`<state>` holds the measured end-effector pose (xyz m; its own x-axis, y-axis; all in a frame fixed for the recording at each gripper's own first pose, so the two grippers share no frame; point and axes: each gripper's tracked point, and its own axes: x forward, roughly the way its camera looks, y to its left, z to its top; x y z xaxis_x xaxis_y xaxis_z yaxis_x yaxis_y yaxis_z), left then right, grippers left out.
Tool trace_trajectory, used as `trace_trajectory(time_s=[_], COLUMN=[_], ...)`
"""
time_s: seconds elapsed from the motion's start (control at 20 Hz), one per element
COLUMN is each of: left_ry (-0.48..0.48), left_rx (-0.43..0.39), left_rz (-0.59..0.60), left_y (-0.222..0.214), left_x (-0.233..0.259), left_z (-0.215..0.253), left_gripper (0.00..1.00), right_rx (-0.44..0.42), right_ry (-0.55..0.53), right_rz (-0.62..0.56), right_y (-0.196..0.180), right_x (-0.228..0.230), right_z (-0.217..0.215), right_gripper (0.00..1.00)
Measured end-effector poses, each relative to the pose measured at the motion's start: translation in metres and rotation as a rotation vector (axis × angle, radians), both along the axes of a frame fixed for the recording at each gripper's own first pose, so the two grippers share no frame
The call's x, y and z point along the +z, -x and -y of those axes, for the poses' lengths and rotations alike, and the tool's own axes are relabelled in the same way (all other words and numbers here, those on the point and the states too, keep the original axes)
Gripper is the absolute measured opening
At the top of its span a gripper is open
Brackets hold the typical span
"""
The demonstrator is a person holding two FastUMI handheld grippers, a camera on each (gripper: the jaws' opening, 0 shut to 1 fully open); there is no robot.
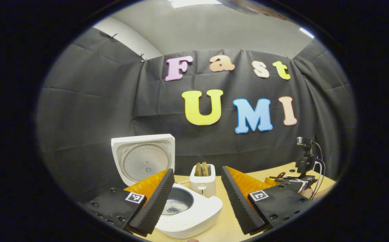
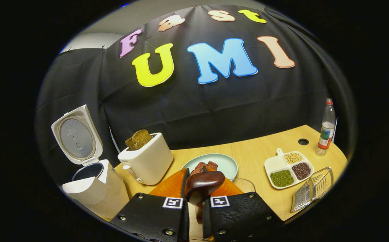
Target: Close the left gripper, press the button to open the rice cooker; take a wooden spoon from the chopstick holder with the right hand, scoop a spoonful of rice and pour it into the rice cooker, then put the wooden spoon back into the chopstick holder.
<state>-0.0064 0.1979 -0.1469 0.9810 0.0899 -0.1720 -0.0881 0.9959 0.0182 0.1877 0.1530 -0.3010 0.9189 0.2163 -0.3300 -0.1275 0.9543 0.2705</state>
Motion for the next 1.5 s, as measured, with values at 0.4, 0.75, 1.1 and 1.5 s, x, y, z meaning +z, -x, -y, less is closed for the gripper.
trace_trajectory(time_s=[0.4, 0.75, 1.1, 1.5], left_ry=[0.026, 0.008, 0.021, 0.020], left_rx=[0.006, -0.007, -0.033, -0.036], left_rz=[-0.050, -0.048, -0.025, -0.007], left_y=[0.001, -0.006, -0.018, -0.027], left_x=[-0.030, -0.027, -0.015, -0.003], left_z=[-0.017, -0.024, -0.016, -0.030], left_gripper=[0.97, 0.99, 0.97, 0.97], right_rx=[-0.066, -0.160, -0.179, -0.094], right_ry=[-0.339, -0.665, -0.867, -0.942], right_rz=[-0.086, -0.079, 0.007, 0.010], right_y=[0.005, 0.008, 0.009, 0.016], right_x=[-0.011, 0.003, 0.060, 0.115], right_z=[-0.007, 0.034, 0.062, 0.018], right_gripper=[0.16, 0.15, 0.15, 0.15])
